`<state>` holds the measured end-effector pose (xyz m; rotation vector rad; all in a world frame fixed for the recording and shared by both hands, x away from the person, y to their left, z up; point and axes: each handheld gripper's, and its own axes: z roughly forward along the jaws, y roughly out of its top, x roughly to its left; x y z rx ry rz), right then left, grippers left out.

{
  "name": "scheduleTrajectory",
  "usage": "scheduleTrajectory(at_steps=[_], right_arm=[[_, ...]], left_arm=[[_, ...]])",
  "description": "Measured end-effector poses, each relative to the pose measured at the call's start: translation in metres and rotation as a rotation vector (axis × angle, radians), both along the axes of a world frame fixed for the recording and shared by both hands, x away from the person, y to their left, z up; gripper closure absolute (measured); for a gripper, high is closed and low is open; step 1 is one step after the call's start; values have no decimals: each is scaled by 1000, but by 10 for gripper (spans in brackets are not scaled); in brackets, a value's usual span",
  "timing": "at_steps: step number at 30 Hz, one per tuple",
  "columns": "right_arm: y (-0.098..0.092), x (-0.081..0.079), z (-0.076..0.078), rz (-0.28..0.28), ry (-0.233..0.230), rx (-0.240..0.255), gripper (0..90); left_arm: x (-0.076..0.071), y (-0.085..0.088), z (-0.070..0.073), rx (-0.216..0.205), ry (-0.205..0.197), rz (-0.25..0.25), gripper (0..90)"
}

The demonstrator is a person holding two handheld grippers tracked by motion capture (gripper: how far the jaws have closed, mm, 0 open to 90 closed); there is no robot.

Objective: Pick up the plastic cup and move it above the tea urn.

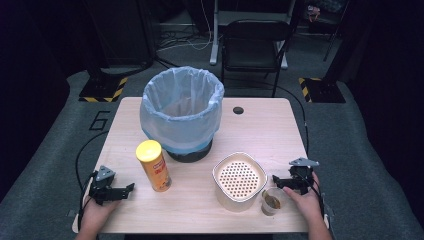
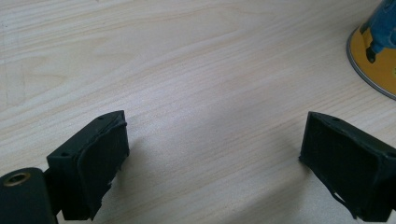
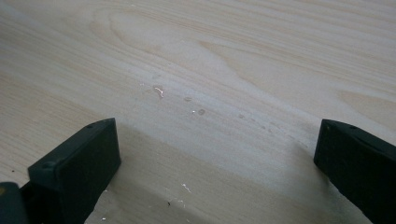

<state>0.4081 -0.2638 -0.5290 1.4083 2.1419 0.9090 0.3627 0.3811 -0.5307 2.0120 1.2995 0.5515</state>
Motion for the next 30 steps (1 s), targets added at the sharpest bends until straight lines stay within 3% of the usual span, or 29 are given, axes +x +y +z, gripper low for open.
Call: scheduleTrajectory(at_steps=[3,21,24,30], right_arm=[[0,0,0,1,4,0,0],[0,0,0,-6,0,2,15],[-1,-4,1,-12,-29,16,157],[-1,-6,2,-9,-40,26,197]], left_arm=[[1,-1,-1,-7,-15,12,75],[0,-1,-1,-9,-18,12,80],[0,-1,-1,-3,-20,12,82],[0,-2,-1,-5,-17,13,82]])
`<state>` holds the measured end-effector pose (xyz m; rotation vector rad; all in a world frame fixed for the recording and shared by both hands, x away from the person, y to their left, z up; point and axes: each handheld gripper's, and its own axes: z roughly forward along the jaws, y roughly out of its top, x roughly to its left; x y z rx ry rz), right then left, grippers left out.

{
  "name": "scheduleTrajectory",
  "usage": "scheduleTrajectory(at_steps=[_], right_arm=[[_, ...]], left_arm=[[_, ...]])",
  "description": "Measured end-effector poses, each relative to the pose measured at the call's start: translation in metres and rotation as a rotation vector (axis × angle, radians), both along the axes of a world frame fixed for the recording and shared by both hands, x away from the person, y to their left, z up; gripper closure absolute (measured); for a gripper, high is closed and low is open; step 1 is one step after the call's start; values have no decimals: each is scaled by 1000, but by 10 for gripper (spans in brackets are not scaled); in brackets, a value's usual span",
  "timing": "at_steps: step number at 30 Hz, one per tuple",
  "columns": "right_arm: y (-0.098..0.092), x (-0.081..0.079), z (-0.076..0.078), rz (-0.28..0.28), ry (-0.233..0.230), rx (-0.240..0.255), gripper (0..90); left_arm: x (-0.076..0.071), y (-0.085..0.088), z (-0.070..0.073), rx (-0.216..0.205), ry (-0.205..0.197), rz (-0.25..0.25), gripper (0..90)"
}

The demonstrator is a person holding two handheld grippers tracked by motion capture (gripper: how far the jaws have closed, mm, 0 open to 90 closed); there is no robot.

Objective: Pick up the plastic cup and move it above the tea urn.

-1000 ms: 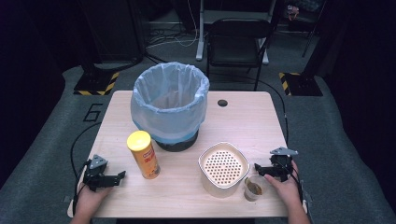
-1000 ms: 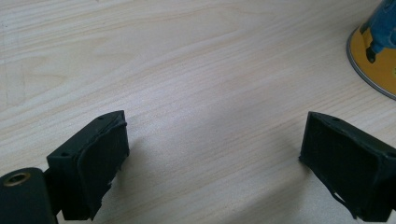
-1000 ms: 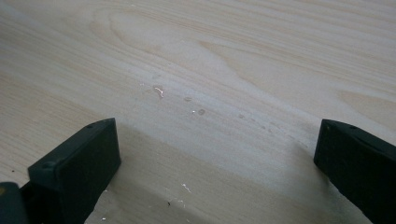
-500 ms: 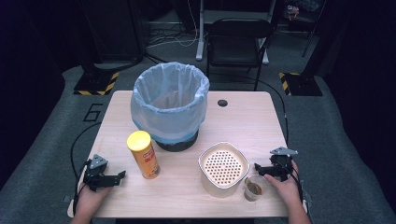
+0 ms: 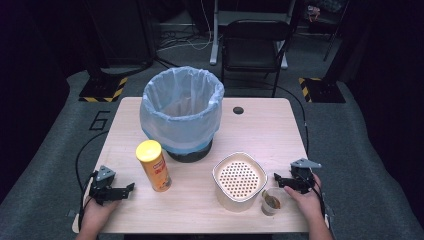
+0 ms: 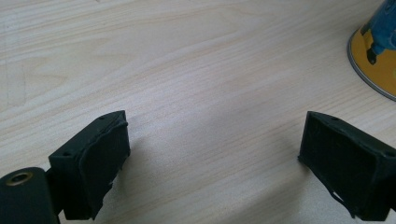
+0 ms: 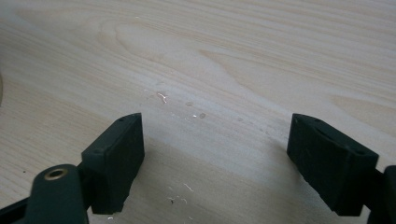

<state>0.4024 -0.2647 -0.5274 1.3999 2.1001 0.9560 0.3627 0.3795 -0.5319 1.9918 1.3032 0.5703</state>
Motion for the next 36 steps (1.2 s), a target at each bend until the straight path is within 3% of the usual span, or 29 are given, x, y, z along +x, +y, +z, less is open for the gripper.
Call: scheduleTrajectory(at_steps=[5,14,25,26,29,30,36], right_arm=[[-1,-3,2,9,-7,3,308],[-5,-6,7,3,2,23,331],[-4,-19,50,28,-13,69,289],[-3,-22,62,46,-28,72,276],[-1,-26,71,68,-49,62,266],[3,-30,79,100,-54,52,251],[12,-40,90,155,-61,90,238]], left_arm=[[-1,0,1,4,14,-4,85],[0,0,0,0,3,1,85],[0,-1,0,-3,0,2,84],[0,-1,0,-3,0,2,84],[0,-1,0,-3,0,2,85],[0,-1,0,-4,0,2,84],[0,-1,0,-2,-1,2,84]])
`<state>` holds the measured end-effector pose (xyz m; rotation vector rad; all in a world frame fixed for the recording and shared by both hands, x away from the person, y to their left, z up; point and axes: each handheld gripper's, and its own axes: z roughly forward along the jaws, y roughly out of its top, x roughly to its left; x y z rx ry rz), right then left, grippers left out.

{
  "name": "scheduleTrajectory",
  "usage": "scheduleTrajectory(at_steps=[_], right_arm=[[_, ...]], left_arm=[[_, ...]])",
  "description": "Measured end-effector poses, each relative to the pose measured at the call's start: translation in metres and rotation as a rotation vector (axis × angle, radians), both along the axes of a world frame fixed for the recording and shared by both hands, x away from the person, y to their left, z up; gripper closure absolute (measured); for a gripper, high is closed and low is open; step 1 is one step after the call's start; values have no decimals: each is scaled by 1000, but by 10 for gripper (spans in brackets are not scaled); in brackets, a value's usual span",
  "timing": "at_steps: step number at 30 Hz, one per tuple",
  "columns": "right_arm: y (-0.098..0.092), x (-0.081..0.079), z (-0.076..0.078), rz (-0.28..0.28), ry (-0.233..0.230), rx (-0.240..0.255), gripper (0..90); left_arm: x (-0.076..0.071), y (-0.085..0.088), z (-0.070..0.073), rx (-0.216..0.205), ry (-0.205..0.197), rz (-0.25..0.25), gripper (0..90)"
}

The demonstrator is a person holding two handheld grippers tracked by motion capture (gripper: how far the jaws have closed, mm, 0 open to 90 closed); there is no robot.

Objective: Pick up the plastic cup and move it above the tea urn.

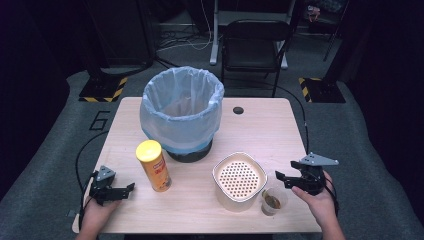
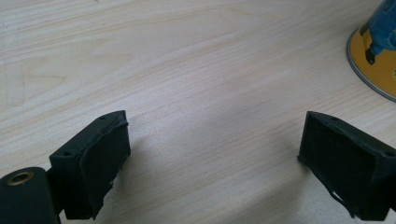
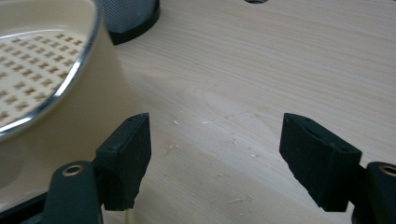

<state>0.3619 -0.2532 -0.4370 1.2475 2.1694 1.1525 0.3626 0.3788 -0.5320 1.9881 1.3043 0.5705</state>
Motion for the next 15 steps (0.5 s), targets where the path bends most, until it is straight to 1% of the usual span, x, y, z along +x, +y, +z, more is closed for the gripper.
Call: scheduleTrajectory(at_steps=[2,3,4,6,9,10,14,15], right_arm=[[4,-5,3,22,-1,13,222],[4,-5,3,22,-1,13,222],[7,-11,6,32,-11,10,205],[8,-13,7,37,-15,12,198],[15,-24,7,65,-14,20,188],[16,-26,7,70,-8,23,187],[20,-32,6,82,-10,38,169],[21,-34,6,88,-6,51,159]], left_arm=[[0,0,0,-2,1,1,84],[0,0,0,-2,1,1,84],[0,0,0,-1,2,0,84],[0,0,0,0,0,-1,84],[0,0,0,1,0,0,85],[0,0,0,1,0,0,84],[0,0,0,0,2,0,84],[0,1,1,5,17,-7,84]])
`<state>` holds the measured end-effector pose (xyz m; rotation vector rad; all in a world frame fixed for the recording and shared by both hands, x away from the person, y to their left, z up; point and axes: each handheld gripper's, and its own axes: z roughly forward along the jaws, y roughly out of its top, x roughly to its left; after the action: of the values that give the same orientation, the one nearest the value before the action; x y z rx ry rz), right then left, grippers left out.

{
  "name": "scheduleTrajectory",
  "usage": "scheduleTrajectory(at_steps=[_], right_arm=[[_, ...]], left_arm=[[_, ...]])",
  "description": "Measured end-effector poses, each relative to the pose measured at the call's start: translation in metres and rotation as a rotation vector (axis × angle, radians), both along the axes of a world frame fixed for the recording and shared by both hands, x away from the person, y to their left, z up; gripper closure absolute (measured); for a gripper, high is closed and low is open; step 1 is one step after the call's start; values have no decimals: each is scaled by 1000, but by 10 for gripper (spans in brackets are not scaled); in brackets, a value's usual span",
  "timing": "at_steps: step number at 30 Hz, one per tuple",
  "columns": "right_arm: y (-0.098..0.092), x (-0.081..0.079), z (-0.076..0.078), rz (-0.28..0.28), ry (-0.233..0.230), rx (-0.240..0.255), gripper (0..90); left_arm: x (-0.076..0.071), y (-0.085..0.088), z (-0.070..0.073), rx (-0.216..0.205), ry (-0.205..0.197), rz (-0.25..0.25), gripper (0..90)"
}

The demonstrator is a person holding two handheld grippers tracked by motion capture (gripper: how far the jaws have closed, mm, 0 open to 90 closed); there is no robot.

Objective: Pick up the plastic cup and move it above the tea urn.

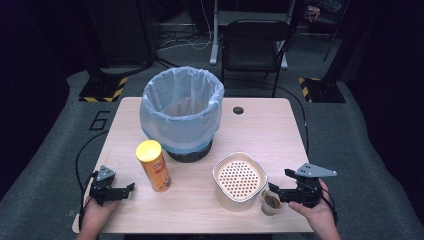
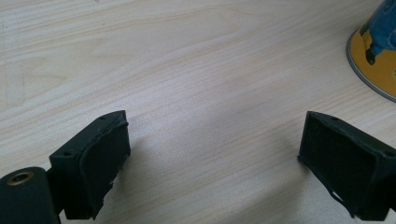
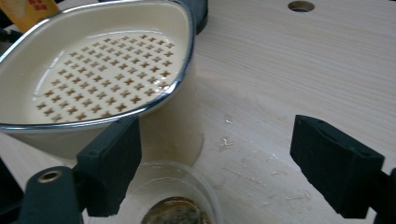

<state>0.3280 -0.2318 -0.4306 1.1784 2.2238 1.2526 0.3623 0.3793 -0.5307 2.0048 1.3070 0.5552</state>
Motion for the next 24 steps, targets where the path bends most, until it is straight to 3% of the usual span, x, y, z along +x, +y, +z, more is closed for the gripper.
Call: scheduleTrajectory(at_steps=[8,19,24], right_arm=[[5,-9,0,12,9,35,130],[11,-20,-7,2,-16,-30,143],[10,-26,-8,-5,-10,-18,137]], left_arm=[[0,0,0,0,-1,0,84],[0,0,0,1,-2,0,84],[0,0,0,2,-3,0,84]])
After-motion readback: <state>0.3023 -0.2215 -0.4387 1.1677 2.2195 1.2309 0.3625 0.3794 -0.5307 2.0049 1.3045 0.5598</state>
